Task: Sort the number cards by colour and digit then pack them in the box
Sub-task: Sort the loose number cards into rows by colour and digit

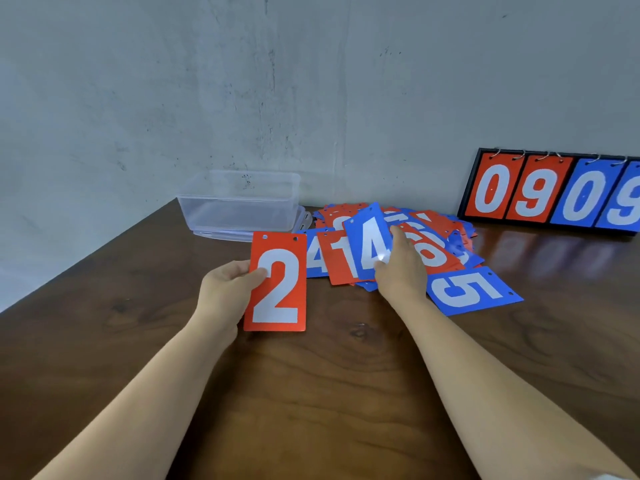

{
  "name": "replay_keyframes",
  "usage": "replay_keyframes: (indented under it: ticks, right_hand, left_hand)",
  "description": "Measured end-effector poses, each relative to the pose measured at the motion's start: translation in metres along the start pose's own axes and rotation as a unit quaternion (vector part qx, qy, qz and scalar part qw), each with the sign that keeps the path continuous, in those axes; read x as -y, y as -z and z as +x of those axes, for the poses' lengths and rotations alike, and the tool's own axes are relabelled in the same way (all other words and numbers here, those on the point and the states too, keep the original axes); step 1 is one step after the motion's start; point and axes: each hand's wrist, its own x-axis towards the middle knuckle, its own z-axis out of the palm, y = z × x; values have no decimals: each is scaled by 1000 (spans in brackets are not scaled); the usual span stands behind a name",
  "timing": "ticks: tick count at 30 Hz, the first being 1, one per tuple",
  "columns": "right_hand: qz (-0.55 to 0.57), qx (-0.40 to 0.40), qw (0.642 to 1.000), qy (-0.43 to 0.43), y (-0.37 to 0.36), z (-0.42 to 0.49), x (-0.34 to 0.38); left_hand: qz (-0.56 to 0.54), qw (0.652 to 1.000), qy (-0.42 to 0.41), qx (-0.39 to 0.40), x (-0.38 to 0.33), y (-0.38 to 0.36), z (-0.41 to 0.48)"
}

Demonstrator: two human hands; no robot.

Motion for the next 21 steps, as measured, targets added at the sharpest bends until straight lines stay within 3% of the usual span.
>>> replay_keyframes:
  ticks: [7, 14, 17, 21]
  right_hand:
    - [180, -14, 983, -45, 25, -17, -3]
    - [385, 84, 909, -136, 81, -85, -1]
    - [426, 100, 883, -169, 96, -116, 1]
    - [411, 124, 892, -139, 101, -151, 0]
  left_hand:
    - [-10, 1000, -8, 5, 1, 13, -21]
    - [8, 1000, -17, 6, 8, 28, -57]
    - [14, 1000, -26, -10, 16, 38, -77]
    - [42, 997, -43, -48, 27, 52, -98]
